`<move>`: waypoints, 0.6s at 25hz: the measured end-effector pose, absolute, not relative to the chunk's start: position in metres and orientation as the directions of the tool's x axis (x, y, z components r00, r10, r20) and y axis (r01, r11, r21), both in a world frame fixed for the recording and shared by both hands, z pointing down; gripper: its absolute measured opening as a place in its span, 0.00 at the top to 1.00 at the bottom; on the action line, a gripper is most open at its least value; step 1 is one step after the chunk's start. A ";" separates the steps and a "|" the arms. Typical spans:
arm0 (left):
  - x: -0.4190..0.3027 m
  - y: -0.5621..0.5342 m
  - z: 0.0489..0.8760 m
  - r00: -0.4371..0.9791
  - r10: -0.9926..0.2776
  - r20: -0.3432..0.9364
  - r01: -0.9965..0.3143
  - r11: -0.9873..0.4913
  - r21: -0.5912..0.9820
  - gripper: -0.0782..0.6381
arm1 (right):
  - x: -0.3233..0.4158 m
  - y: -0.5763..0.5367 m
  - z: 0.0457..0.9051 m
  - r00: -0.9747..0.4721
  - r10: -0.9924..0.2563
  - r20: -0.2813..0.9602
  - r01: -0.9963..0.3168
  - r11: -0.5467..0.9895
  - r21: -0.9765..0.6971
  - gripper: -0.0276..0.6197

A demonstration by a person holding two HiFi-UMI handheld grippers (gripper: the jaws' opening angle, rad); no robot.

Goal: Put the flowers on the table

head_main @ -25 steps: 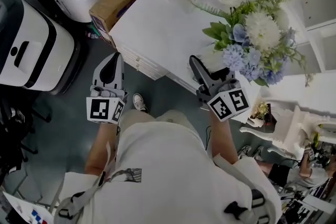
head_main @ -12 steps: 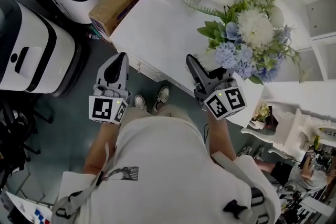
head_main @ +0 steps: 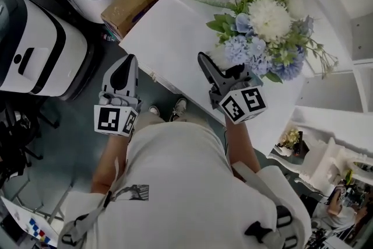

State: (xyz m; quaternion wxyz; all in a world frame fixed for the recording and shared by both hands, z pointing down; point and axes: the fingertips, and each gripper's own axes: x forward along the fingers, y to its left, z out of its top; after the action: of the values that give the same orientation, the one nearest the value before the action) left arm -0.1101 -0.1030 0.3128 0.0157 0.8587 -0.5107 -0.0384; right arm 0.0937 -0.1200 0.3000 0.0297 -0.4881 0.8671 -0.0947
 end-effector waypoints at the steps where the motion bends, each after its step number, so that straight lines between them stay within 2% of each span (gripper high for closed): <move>1: -0.106 -0.105 0.313 0.471 -0.881 -0.050 -0.879 -0.473 0.064 0.87 | 0.095 -0.124 0.303 -0.530 -0.847 0.042 -0.836 0.514 -0.191 0.34; 15: -0.095 -0.120 0.338 0.399 -0.917 0.025 -0.917 -0.398 0.012 0.87 | 0.061 -0.186 0.376 -0.640 -0.765 0.072 -0.765 0.626 -0.152 0.34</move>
State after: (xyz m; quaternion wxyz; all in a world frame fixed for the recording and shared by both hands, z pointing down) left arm -0.0951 -0.1198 0.3378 0.0120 0.8361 -0.5484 0.0070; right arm 0.0606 -0.1857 0.3764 -0.0004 -0.4241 0.9017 -0.0842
